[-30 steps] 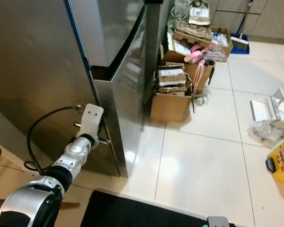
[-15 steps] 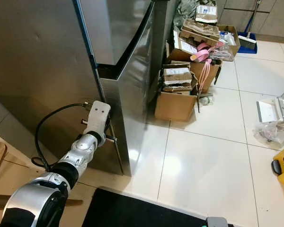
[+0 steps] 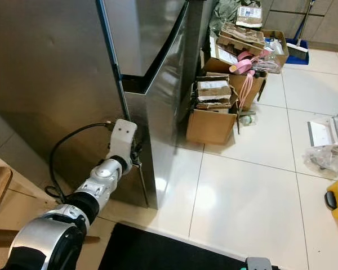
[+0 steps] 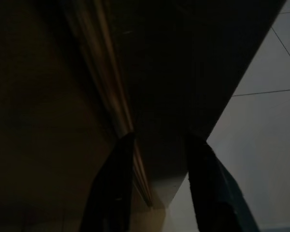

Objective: Restocking fridge

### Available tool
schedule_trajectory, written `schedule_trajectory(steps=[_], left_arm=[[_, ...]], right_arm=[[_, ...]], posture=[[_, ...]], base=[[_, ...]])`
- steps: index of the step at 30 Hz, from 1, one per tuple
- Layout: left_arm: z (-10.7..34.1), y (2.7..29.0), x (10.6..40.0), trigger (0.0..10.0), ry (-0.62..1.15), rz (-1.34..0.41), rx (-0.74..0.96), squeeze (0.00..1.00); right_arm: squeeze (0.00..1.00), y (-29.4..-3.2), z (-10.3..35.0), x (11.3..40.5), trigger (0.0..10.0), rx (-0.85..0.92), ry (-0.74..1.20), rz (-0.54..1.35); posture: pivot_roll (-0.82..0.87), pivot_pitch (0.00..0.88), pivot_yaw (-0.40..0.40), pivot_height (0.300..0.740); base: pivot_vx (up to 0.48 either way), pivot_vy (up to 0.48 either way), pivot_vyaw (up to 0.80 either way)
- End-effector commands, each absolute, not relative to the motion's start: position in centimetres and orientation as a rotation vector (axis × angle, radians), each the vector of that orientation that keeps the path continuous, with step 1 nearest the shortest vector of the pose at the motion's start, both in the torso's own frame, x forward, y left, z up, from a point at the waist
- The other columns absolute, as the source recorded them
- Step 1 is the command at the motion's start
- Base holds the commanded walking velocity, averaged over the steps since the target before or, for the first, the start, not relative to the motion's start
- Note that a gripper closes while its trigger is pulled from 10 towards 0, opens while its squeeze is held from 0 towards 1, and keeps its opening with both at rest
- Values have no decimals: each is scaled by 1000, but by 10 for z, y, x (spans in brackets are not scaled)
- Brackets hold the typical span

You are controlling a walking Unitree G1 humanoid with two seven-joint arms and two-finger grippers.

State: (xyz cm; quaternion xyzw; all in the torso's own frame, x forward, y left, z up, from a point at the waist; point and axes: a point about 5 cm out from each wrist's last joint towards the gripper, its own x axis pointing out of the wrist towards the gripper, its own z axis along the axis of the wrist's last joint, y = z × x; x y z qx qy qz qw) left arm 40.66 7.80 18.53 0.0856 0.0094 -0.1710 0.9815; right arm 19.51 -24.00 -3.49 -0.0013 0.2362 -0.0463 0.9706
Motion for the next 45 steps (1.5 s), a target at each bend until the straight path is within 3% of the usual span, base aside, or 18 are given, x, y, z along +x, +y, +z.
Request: schedule_trajectory(steps=[1, 9, 12, 15, 16, 17, 18, 21, 22, 24, 30, 36, 40, 41, 42, 43, 44, 45], left_arm=[[180, 69, 404, 10000, 44, -372, 153, 1000], [180, 60, 402, 10000, 48, -433, 132, 1000], [175, 50, 397, 10000, 73, -560, 103, 1000], [169, 56, 395, 10000, 86, -575, 80, 1000], [159, 70, 394, 10000, 88, -512, 52, 149], [153, 79, 393, 10000, 88, -466, 38, 149], [140, 96, 390, 10000, 100, -385, -5, 0], [127, 112, 385, 10000, 116, -304, -48, 0], [98, 138, 369, 10000, 153, -180, -108, 0], [98, 138, 369, 10000, 153, -180, -108, 0], [11, 186, 297, 10000, 332, 26, -146, 0], [-26, 197, 256, 10000, 485, 89, -107, 0], [-37, 192, 245, 10000, 551, 85, -109, 0], [-41, 188, 242, 8588, 583, 79, -117, 0], [-41, 188, 242, 8588, 583, 79, -117, 0], [-45, 183, 237, 5765, 614, 57, -107, 0], [-48, 180, 234, 2118, 631, 43, -105, 0], [-49, 178, 232, 0, 631, 44, -115, 0]], right_arm=[[0, -243, -44, 181, 10000, 8, 531, -113], [0, -243, -44, 182, 10000, 9, 534, -113], [0, -243, -45, 182, 10000, 10, 540, -116], [0, -244, -47, 180, 10000, 11, 548, -126], [0, -244, -48, 178, 10000, 13, 552, -135], [0, -244, -49, 177, 10000, 15, 553, -138], [0, -245, -50, 175, 10000, 18, 556, -146], [0, -245, -51, 173, 10000, 22, 559, -153], [0, -246, -53, 169, 10000, 26, 570, -161], [0, -246, -53, 169, 10000, 26, 570, -161], [0, -240, -60, 170, 10000, 19, 623, -137], [0, -232, -59, 183, 10000, 6, 633, -86], [0, -230, -57, 190, 10000, -1, 626, -60], [0, -230, -56, 192, 10000, -3, 626, -56], [0, -230, -56, 192, 10000, -3, 626, -56], [0, -229, -56, 194, 10000, -8, 626, -48], [0, -229, -55, 196, 10000, -12, 627, -41], [0, -228, -55, 198, 10000, -16, 626, -35]], posture=[[-67, 371, 55, 740], [-69, 368, 54, 740], [-77, 349, 63, 740], [-86, 332, 73, 740], [-97, 304, 87, 740], [-97, 304, 87, 740], [-98, 280, 92, 740], [-98, 280, 92, 740], [-97, 252, 85, 740], [-97, 252, 85, 740], [-77, 180, 52, 740], [-74, 121, 40, 740], [-68, 105, 30, 740], [-64, 94, 23, 740], [-64, 94, 23, 740], [-63, 88, 17, 740], [-66, 84, 14, 740], [-67, 80, 10, 740]], base=[[0, 0, 0], [0, 0, 0], [0, 0, 0], [0, 0, 0], [0, 0, 0], [0, 0, 0], [0, 0, 0], [0, 0, 0], [0, 0, 0], [0, 0, 0], [0, 0, 0], [0, 0, 0], [0, 0, 0], [0, 0, 0], [0, 0, 0], [0, 0, 0], [0, 0, 0], [0, 0, 0]])
